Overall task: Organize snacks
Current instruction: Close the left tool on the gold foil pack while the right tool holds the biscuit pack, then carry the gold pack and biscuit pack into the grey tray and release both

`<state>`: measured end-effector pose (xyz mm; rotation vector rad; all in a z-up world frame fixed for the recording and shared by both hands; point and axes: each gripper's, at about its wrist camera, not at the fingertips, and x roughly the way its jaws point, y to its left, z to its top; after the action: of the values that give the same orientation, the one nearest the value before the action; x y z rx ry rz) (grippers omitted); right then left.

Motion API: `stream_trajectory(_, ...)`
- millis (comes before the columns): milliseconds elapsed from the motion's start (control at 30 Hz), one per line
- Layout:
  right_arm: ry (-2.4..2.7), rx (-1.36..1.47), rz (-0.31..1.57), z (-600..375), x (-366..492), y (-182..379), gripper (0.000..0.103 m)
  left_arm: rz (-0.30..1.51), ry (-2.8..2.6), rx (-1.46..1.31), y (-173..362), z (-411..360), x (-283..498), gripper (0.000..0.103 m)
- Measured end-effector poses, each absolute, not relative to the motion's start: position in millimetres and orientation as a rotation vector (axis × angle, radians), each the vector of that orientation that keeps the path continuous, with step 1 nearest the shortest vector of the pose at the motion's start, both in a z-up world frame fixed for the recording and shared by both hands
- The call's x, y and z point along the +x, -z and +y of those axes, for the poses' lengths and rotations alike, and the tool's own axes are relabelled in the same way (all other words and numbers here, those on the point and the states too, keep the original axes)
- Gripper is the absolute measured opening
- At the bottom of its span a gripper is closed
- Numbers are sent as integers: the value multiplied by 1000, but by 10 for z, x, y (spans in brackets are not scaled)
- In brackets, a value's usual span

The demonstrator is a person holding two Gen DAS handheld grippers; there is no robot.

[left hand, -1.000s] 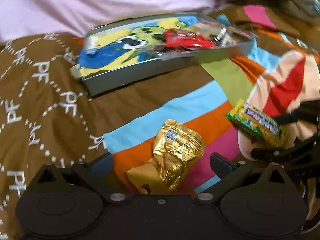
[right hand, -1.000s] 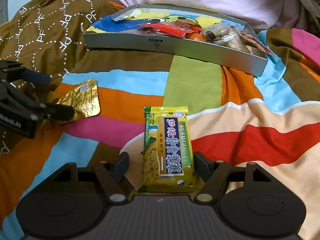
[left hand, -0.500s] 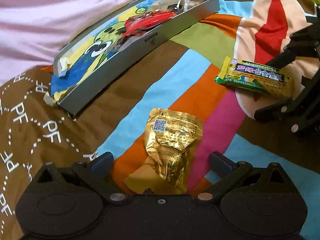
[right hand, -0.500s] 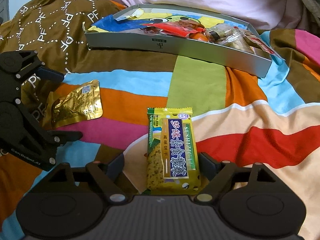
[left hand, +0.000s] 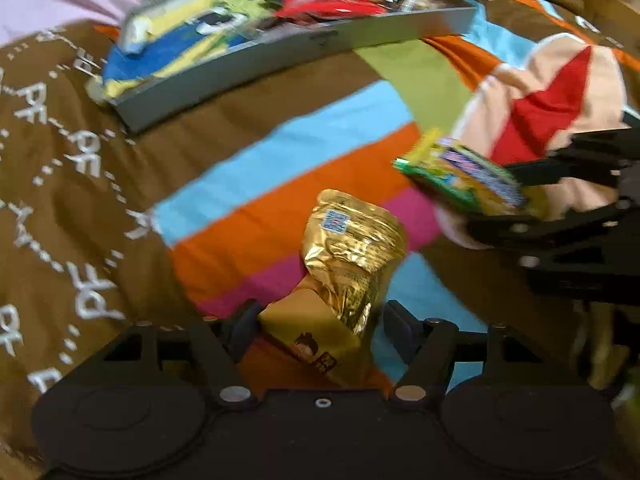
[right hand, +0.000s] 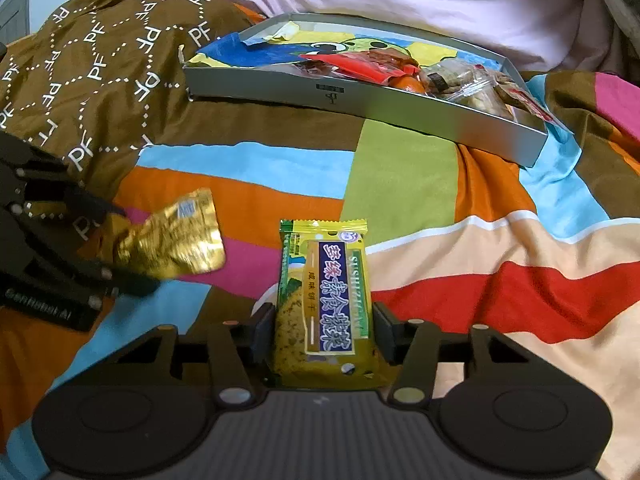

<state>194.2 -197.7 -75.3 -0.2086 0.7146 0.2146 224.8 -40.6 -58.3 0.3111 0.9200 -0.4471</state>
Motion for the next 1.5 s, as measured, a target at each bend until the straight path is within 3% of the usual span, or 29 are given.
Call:
stream_trajectory(233, -214, -198, 720, -2032, 1937, 714, 57, 890, 497, 464, 585, -686, 2147, 85)
stream_trajectory(400, -214, -218, 724, -2000, 1956, 737, 61, 883, 514, 522, 610, -744, 2276, 86)
stream_trajectory(467, -208, -240, 721, -1978, 1967, 755, 64, 878, 532, 532, 616, -744, 2275, 83)
stream_trajectory(533, -202, -252, 718, -1969, 1980, 770, 67, 876, 554, 519, 613, -720, 2257, 72)
stream_trajectory(733, -202, -260, 711, -1959, 1985, 774, 64, 871, 568, 472, 606, -715, 2174, 50)
stream_trajectory(900, -214, -284, 701, -1936, 1951, 760, 53, 871, 547, 451, 580, -700, 2126, 47)
stream_trajectory(1500, -159, -624, 521, -1660, 1739, 818, 52, 739, 379, 419, 307, -608, 1942, 46)
